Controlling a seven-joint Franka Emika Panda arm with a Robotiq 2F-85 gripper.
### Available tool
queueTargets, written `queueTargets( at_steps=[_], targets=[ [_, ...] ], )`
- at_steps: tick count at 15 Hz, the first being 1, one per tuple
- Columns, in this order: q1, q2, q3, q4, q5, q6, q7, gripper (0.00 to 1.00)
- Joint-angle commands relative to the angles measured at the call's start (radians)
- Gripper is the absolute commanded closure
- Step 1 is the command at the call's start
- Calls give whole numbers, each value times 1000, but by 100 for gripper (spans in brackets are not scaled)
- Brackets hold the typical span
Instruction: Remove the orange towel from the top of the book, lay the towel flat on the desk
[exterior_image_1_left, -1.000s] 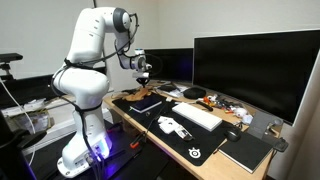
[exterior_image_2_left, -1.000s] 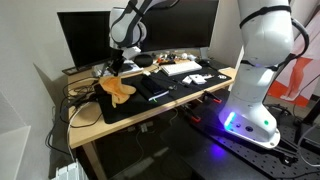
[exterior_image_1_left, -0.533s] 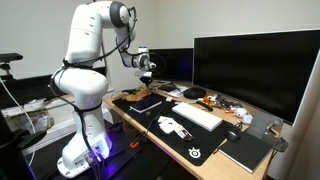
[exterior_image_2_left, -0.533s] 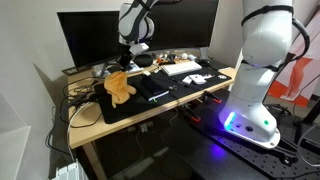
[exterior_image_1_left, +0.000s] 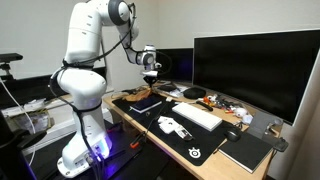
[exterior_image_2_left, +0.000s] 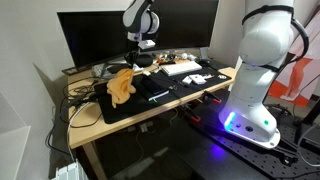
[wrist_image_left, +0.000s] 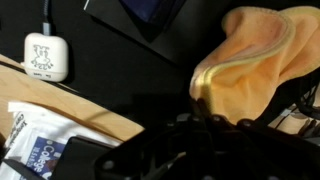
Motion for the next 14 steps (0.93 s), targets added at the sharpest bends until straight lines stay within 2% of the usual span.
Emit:
queueTargets(
  at_steps=[1, 7, 14],
  targets=[
    [-42, -67, 9, -23, 73, -88, -69, 100],
    [-68, -99, -29, -4, 137, -166, -126, 100],
    [-85, -98, -79, -3, 165, -194, -116, 100]
  ],
)
